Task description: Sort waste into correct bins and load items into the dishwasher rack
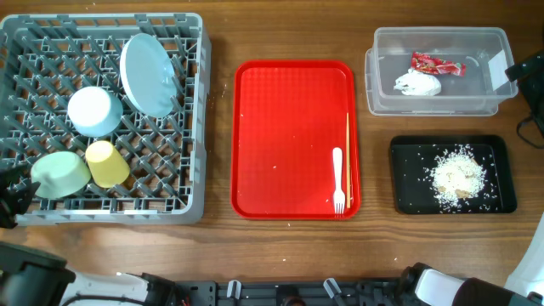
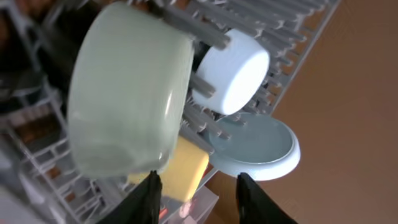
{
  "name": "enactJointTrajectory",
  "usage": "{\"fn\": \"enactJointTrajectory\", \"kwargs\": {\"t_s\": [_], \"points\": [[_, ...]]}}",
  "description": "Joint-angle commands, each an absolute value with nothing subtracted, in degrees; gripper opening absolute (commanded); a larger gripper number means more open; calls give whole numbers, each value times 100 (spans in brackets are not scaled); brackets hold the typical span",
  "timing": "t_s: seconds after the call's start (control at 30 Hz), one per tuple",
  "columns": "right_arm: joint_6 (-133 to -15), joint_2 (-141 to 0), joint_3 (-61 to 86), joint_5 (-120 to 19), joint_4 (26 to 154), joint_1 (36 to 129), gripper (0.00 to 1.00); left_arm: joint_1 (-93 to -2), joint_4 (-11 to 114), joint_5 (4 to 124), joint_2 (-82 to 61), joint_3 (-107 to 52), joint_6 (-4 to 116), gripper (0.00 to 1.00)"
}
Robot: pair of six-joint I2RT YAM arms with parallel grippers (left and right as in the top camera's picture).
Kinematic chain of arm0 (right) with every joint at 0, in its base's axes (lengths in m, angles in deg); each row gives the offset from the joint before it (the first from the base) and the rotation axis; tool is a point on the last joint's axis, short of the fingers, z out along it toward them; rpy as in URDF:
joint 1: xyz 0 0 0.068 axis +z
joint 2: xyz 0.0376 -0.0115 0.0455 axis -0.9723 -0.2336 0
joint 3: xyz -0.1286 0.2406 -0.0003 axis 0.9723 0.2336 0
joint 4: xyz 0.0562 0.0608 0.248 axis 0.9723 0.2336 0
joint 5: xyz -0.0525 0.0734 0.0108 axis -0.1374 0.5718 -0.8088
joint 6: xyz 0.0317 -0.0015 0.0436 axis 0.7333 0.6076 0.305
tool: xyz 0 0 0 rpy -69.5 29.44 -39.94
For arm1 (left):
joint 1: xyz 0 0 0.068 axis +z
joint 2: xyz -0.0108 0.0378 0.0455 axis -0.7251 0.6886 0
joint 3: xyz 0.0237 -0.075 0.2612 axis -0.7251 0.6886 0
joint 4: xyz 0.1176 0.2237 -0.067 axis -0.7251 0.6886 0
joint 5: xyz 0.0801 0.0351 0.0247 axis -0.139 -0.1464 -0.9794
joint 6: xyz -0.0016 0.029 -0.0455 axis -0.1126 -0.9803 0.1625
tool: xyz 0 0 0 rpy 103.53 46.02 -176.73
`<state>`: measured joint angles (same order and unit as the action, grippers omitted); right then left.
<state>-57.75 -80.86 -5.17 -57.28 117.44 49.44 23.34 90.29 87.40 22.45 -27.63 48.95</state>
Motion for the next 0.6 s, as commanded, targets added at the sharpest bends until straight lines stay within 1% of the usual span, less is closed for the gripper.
{"fn": "enactJointTrajectory", "kwargs": {"t_s": [0.0,0.1,0.17,0.2,0.23,0.3,0.5,0.57], "points": [[-5753,-8123,-513,-5718,11733,4946,100,2354,9243,7864,1490,-2846,4843,4],[-5753,-8123,-513,-5718,11733,4946,100,2328,9208,7785,927,-2846,4956,4],[-5753,-8123,-513,-5718,11733,4946,100,2216,8886,7732,516,-2846,5100,4],[-5755,-8123,-513,-5718,11733,4946,100,2105,8677,7461,376,-2846,5258,4],[-5753,-8123,-513,-5718,11733,4946,100,1950,8484,6943,273,-2846,5584,4],[-5753,-8123,-513,-5718,11733,4946,100,1434,8209,5639,273,-2833,6318,4],[-5753,-8123,-513,-5718,11733,4946,100,-15,7562,4823,909,-2824,6366,4],[-5755,-8123,-513,-5718,11733,4946,100,-463,7346,4301,1150,-2824,6368,4]]}}
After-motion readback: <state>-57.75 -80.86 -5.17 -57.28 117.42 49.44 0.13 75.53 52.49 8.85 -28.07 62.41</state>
